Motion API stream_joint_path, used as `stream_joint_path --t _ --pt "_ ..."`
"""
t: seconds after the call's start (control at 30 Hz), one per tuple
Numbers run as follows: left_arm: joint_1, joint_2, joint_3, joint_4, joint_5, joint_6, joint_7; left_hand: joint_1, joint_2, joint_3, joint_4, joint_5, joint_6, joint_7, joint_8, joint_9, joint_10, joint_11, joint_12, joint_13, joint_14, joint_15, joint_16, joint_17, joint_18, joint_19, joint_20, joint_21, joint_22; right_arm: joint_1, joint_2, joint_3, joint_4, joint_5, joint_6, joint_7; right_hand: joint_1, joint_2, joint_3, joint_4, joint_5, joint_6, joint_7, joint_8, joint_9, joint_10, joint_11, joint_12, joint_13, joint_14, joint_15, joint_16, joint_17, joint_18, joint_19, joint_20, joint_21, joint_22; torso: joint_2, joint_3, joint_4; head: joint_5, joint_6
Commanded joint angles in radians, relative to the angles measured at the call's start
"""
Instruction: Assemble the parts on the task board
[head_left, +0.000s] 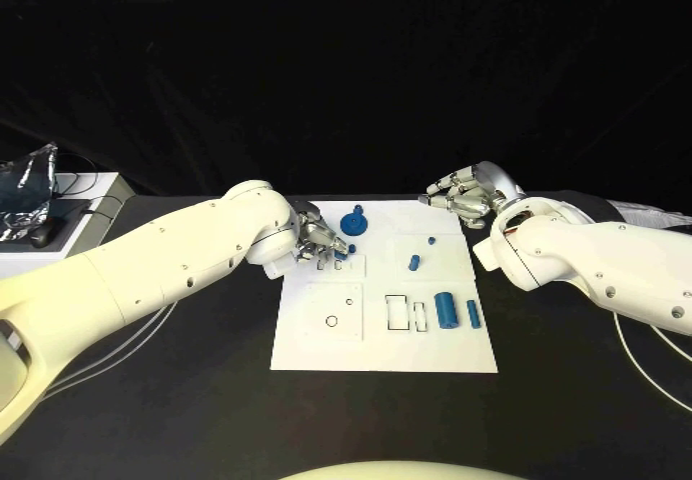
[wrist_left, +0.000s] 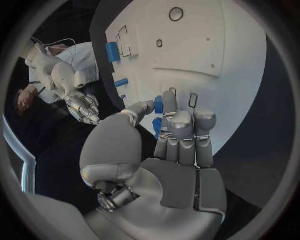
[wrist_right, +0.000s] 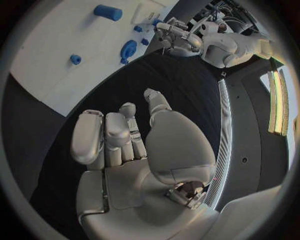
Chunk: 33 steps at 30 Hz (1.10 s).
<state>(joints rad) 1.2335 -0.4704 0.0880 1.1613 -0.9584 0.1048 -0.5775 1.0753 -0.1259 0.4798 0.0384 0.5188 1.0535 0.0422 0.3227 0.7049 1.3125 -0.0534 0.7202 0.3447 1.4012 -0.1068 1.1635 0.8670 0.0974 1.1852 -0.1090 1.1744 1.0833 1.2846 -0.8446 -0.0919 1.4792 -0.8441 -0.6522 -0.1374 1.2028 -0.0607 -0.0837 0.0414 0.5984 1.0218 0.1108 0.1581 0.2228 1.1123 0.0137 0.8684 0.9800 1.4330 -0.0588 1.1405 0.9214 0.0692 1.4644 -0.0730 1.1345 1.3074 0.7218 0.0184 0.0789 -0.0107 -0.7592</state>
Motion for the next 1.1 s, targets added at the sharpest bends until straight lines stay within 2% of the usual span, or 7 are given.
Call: stream_joint_path --t 0.03,0.17,0.23,0.4,0.43,0.57,1.1 --pt "0.0 0.005 -0.004 -0.004 -0.036 -0.027 -0.018 0.0 0.007 0.135 -0.13 0.001 0.043 -0.038 -0.004 0.213 0.027 -0.019 0.001 -0.009 0.0 -0.01 -0.002 0.002 -0.013 0.009 -0.002 0.0 0.004 0.001 -0.001 0.001 0.001 -0.005 0.01 0.017 -0.007 0.006 -0.001 -0.004 -0.002 0.0 0.006 -0.004 -0.001 -0.007 0.0 -0.004 -0.001 -0.002 -0.001 -0.005 -0.002 0.005 0.026 0.0 -0.006 0.153 0.0 -0.0009 0.0007 -0.002 -0.003" --pt "0.0 0.007 -0.014 -0.008 -0.041 -0.031 -0.019 -0.002 0.007 0.133 -0.128 0.002 0.049 -0.041 -0.004 0.217 0.034 -0.021 -0.001 -0.018 0.001 -0.011 0.001 0.006 -0.017 0.014 -0.007 0.004 0.011 0.003 -0.001 0.001 -0.002 0.001 0.003 0.034 -0.008 0.006 -0.002 -0.005 0.0 0.004 0.006 -0.009 -0.002 -0.008 -0.001 -0.019 -0.015 -0.009 -0.002 -0.031 -0.026 0.01 0.017 0.0 -0.043 0.144 -0.001 -0.0006 0.001 -0.002 -0.007" --pt "0.0 0.009 -0.017 -0.01 -0.042 -0.03 -0.02 -0.002 0.006 0.133 -0.128 0.001 0.052 -0.042 -0.007 0.221 0.039 -0.022 -0.003 -0.028 0.001 -0.012 -0.001 0.003 -0.021 0.013 -0.011 0.0 0.011 0.004 0.0 0.001 -0.004 0.01 -0.007 0.052 -0.005 0.005 -0.003 -0.008 0.002 0.003 0.007 -0.01 -0.001 0.009 -0.006 -0.074 -0.073 -0.024 -0.003 -0.155 -0.139 0.03 -0.02 0.001 -0.226 0.091 -0.001 -0.0009 0.0003 -0.001 -0.01" --pt "-0.001 0.012 -0.025 -0.01 -0.046 -0.02 -0.023 -0.002 0.005 0.129 -0.126 0.002 0.056 -0.044 -0.006 0.225 0.043 -0.023 -0.003 -0.035 0.002 -0.012 0.0 0.005 -0.023 0.017 -0.012 0.001 0.015 0.007 0.003 0.001 -0.011 0.064 -0.051 0.127 0.012 0.017 0.0 -0.03 0.014 0.0 0.01 -0.023 -0.011 0.02 -0.003 -0.177 -0.2 -0.029 -0.002 -0.302 -0.199 0.055 -0.086 0.004 -0.688 -0.081 0.0 -0.0017 -0.0002 -0.001 -0.012" --pt "-0.001 0.013 -0.027 -0.009 -0.049 -0.018 -0.024 -0.002 0.005 0.129 -0.126 0.002 0.056 -0.044 -0.006 0.225 0.043 -0.023 -0.003 -0.035 0.002 -0.012 0.0 0.005 -0.023 0.017 -0.012 0.001 0.015 0.008 0.003 0.001 -0.012 0.082 -0.06 0.146 0.017 0.016 0.0 -0.039 0.01 0.001 0.011 -0.027 -0.014 0.036 0.0 -0.206 -0.242 -0.028 0.004 -0.353 -0.221 0.054 -0.108 0.009 -0.792 -0.137 -0.001 -0.0017 0.0 -0.001 -0.012" --pt "-0.002 0.011 -0.03 -0.007 -0.054 -0.016 -0.026 0.0 0.004 0.129 -0.126 0.001 0.056 -0.044 -0.009 0.229 0.044 -0.023 -0.003 -0.042 0.001 -0.013 0.0 0.004 -0.025 0.017 -0.014 -0.001 0.016 0.009 0.005 0.001 -0.018 0.159 -0.095 0.23 0.04 0.028 0.02 -0.066 0.001 0.008 0.025 -0.065 -0.039 0.062 0.012 -0.382 -0.455 -0.03 0.018 -0.554 -0.293 0.035 -0.109 0.024 -0.946 -0.303 -0.001 -0.0018 0.0008 -0.001 -0.014" --pt "-0.004 0.001 -0.033 0.011 -0.072 0.006 -0.031 0.003 0.003 0.13 -0.125 0.002 0.059 -0.044 -0.014 0.233 0.044 -0.023 0.001 -0.053 0.001 -0.013 0.001 0.005 -0.026 0.019 -0.015 -0.002 0.023 0.011 0.005 0.0 -0.029 0.251 -0.118 0.312 0.04 0.041 0.035 -0.108 0.004 0.027 0.033 -0.084 -0.067 0.094 0.037 -0.555 -0.788 0.009 0.045 -0.896 -0.316 0.016 -0.112 0.046 -1.059 -0.607 -0.001 -0.0009 0.0001 0.001 -0.019"
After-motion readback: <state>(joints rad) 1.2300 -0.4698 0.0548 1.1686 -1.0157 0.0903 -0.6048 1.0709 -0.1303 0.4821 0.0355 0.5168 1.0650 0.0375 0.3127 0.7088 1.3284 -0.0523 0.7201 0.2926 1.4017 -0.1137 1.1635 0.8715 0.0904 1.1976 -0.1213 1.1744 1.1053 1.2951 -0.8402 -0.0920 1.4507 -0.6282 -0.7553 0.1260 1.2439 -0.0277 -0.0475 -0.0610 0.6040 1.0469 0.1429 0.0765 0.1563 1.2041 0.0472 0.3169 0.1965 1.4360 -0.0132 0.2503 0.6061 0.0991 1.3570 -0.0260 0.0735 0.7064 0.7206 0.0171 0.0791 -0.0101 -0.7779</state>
